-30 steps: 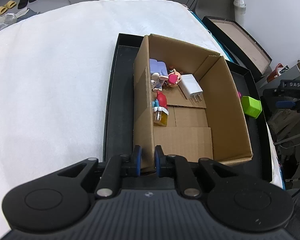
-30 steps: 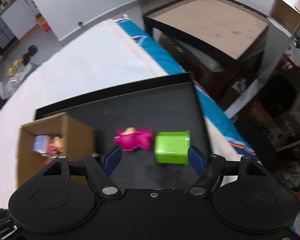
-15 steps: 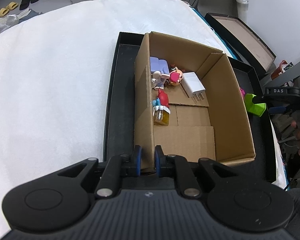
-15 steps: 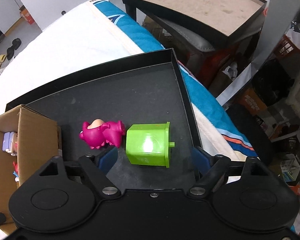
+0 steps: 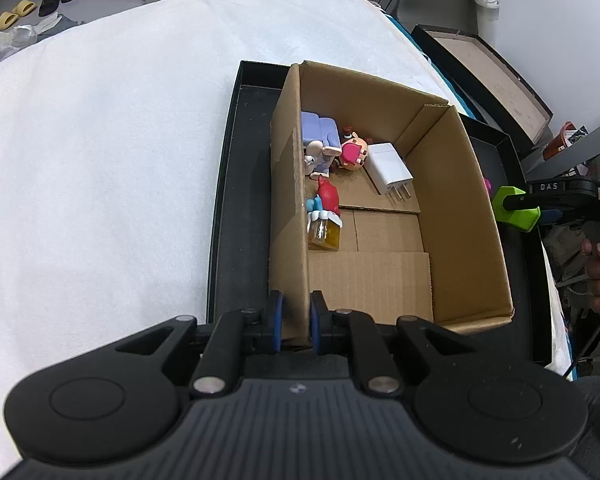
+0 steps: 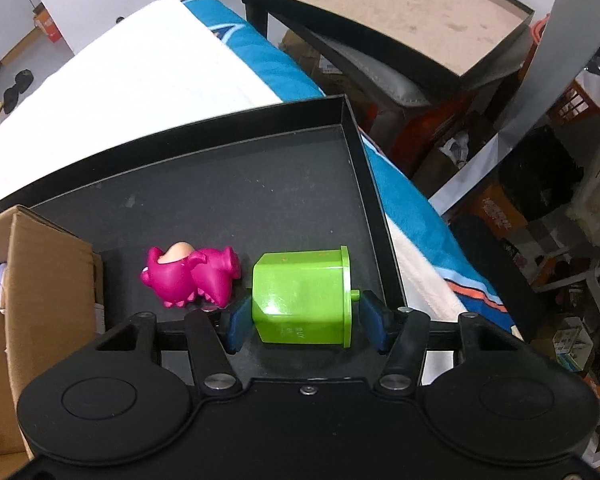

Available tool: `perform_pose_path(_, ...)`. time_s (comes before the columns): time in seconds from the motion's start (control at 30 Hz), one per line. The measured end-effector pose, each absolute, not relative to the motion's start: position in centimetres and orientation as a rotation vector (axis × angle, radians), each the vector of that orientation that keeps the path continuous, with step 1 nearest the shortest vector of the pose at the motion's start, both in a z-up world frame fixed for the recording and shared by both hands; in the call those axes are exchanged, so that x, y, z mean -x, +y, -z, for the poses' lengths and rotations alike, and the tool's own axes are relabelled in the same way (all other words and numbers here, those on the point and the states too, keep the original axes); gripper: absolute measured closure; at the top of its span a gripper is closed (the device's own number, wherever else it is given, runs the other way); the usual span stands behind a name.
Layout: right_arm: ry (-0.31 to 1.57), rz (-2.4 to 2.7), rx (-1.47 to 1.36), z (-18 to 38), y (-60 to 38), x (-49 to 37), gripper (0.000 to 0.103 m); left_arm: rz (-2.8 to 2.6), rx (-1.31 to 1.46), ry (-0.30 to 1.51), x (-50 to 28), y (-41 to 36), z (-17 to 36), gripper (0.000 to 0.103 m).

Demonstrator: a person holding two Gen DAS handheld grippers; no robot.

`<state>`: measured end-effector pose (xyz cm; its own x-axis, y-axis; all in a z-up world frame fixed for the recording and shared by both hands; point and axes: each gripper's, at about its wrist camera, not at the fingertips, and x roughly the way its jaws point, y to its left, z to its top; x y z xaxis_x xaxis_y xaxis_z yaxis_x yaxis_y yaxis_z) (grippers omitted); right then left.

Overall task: Organize rigid objects
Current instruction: 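Lift the green cube box with the right gripper and release it in the box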

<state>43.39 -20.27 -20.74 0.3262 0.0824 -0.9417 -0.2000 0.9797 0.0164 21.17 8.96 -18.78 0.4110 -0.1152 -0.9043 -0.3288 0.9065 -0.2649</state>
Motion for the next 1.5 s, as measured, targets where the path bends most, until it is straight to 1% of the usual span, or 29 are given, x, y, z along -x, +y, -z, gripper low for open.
perform_pose_path(0.5, 1.195, -0.241, 0.112, 17.2, -19.5, -42.2, 0.049, -0.133, 0.438, 1.146, -21.1, 8.9, 18.8, 0.09)
perform_pose_path(1.03, 1.11, -0.379, 0.122, 11.6, -14.8, -39.7, 0.048, -0.112, 0.453, 1.124, -20.6, 9.3, 18.5, 0.09)
perform_pose_path(1.5, 1.1, -0.465, 0.173, 10.4, -9.8, -37.4, 0.048, -0.101, 0.43, 1.106, -20.3, 9.1, 18.2, 0.09)
